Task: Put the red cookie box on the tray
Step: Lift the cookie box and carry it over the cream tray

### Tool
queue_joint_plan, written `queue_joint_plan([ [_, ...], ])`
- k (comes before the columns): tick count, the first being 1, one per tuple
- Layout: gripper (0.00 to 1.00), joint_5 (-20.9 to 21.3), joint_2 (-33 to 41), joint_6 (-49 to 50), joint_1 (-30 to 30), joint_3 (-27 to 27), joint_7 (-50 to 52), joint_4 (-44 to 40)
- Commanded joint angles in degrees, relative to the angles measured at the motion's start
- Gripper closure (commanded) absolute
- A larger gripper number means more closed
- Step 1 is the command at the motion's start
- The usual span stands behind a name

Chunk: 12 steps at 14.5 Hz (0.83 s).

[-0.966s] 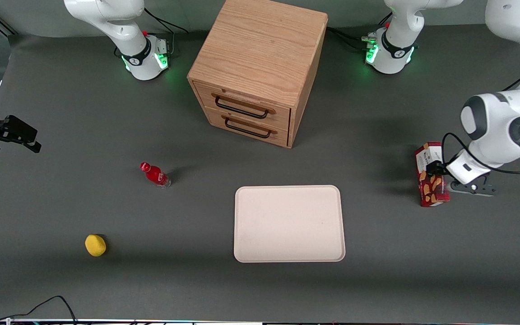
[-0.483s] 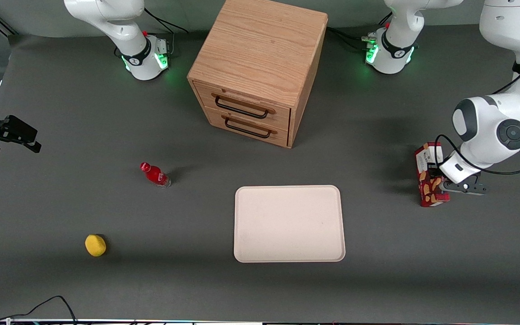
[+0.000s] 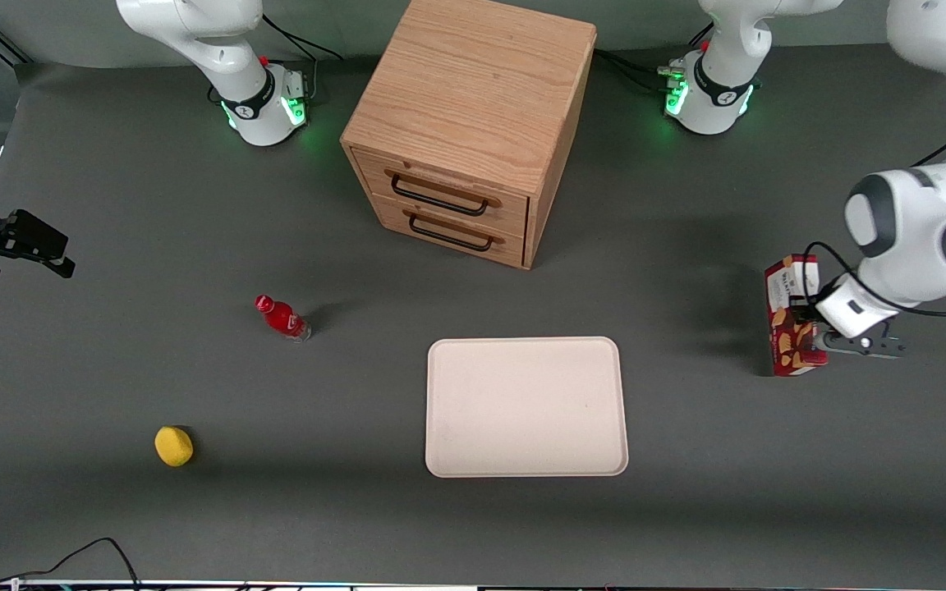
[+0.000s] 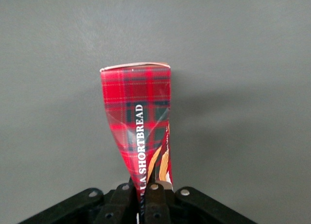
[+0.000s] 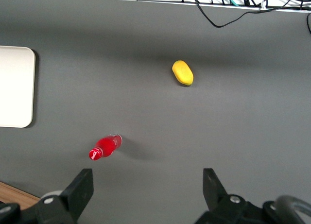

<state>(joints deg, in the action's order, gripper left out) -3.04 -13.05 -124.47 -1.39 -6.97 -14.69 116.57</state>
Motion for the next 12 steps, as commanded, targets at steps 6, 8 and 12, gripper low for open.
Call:
queue_joint_plan([
  [6,1.00,-0.57,0.30,36.57,-1.07,11.33,22.55,-36.39],
  [8,1.00,-0.22,-1.79,34.83,-1.25,18.79,33.18,-36.94],
  [12,1.00,15.13,-21.29,7.88,-2.65,31.57,49.03,-34.92],
])
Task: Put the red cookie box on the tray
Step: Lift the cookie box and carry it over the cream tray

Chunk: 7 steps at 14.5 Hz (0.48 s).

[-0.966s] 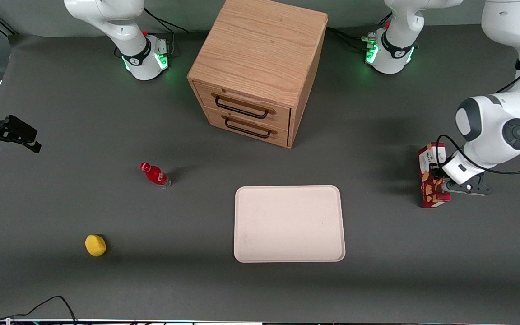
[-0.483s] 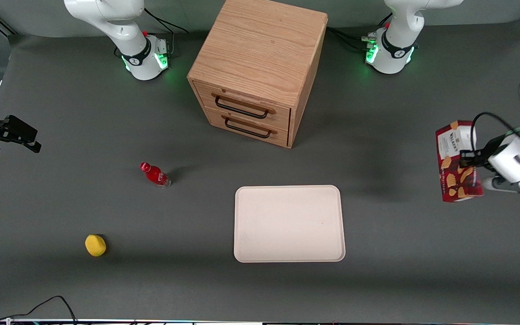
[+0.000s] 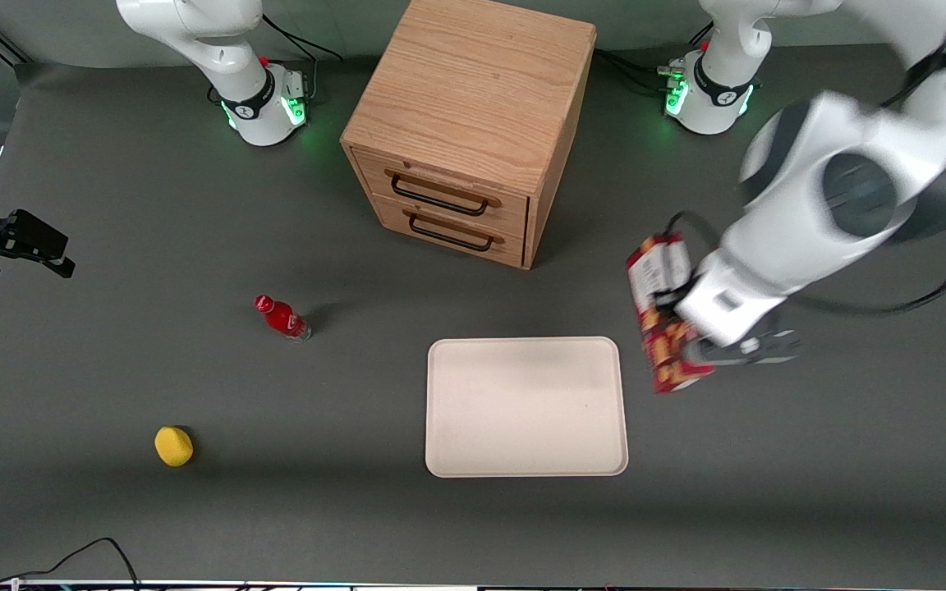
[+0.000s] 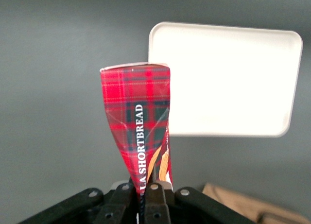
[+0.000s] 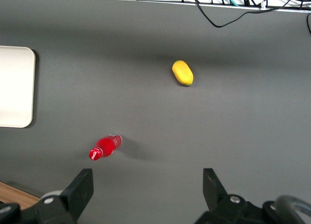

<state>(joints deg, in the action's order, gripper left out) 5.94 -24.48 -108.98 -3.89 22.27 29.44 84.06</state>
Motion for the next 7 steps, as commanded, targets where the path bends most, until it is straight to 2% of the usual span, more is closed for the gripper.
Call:
queue_joint_plan([
  [1,1.00,9.41,-12.93,-11.65,-0.41,2.52,6.66,-2.41],
  [3,1.00,15.13,-16.90,-16.51,-1.02,2.52,7.47,-2.32],
  [5,1.00,18.13,-19.01,-18.37,-1.03,2.52,7.38,-2.32],
  [6,0.87,19.54,-19.90,-19.33,-1.03,2.52,7.30,-2.23],
  [7,0.01,19.46,-20.08,-19.34,-1.03,2.52,7.47,-2.23],
])
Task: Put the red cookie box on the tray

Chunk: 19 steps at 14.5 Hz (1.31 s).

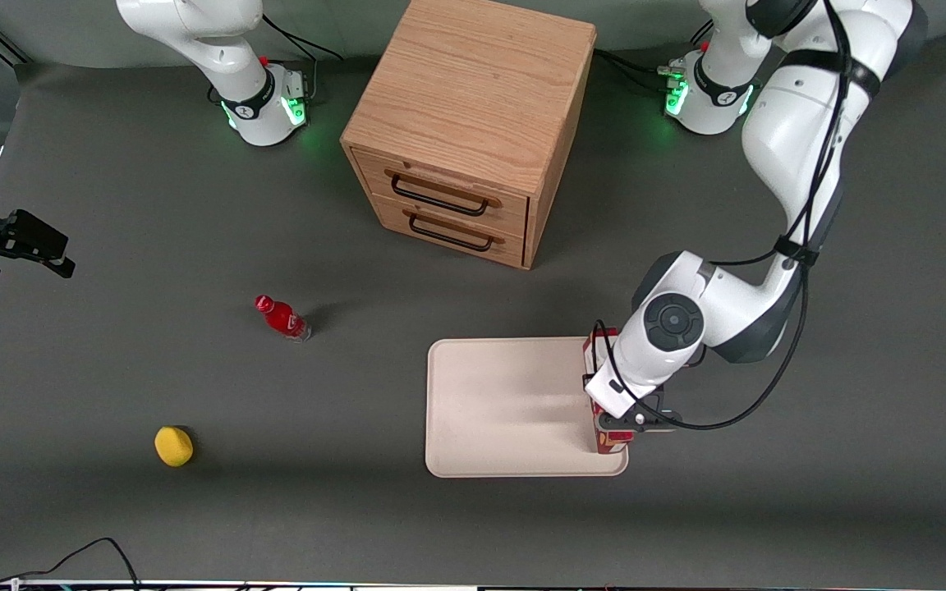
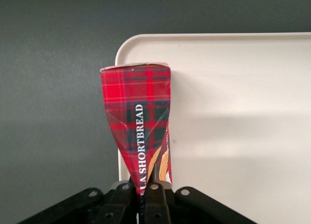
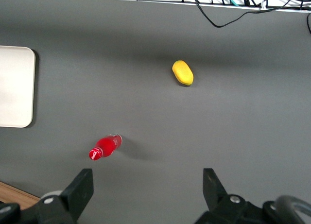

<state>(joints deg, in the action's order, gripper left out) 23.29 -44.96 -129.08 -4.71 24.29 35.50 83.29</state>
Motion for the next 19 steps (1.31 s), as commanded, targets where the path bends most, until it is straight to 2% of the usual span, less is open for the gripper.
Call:
queue_joint_plan([
  [1,0.00,1.67,1.18,1.89,0.22,0.49,0.98,-1.64],
  [3,0.00,-0.34,5.04,8.98,0.40,0.84,0.45,-1.90],
  [4,0.00,-3.05,8.54,13.81,0.49,0.76,-0.60,-2.17],
  [6,0.00,-11.56,17.23,23.56,0.84,-1.42,-9.43,-2.43],
  [8,0.00,-18.95,27.15,34.20,0.23,-9.57,-19.63,-2.87],
  [9,0.00,-21.16,31.12,38.69,0.14,-13.09,-24.73,-2.70],
  [12,0.00,-21.89,40.97,48.56,0.23,-20.67,-37.84,1.23],
  [15,0.00,-22.67,52.40,46.38,0.23,-24.98,-42.79,14.50],
  [17,0.00,-23.12,54.80,47.69,0.14,-26.22,-43.15,16.29],
  [19,0.00,-23.03,53.23,50.59,0.05,-26.40,-45.59,13.14],
])
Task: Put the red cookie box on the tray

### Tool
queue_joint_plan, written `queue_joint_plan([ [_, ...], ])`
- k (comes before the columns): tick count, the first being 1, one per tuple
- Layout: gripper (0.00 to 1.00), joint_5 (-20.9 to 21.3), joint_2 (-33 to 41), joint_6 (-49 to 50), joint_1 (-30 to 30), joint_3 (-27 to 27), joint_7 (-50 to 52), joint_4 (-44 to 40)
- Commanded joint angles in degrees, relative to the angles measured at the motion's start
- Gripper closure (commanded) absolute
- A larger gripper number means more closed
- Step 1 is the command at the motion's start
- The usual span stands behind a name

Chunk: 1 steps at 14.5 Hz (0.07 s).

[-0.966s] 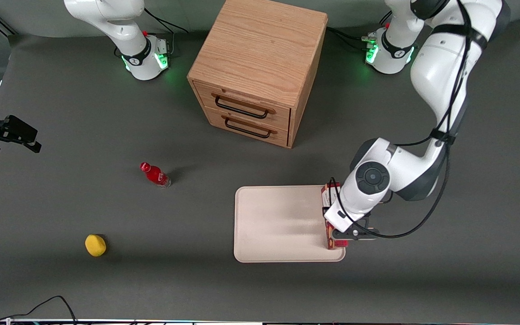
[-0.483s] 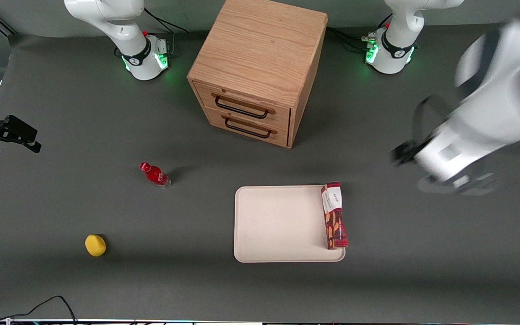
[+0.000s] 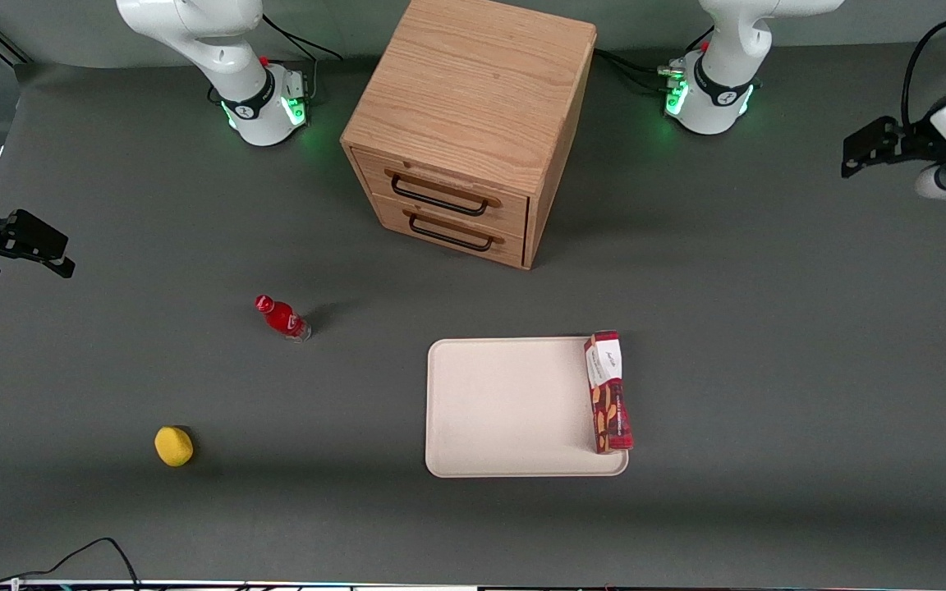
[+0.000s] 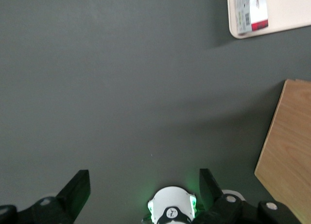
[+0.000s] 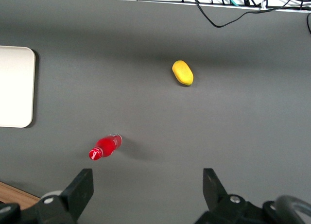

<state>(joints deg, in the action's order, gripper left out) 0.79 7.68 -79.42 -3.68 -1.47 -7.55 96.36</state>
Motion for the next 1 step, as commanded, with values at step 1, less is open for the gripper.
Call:
queue_joint_plan([
  [1,0.00,-0.61,-0.20,1.11,-0.97,-0.55,-3.95,-1.68],
])
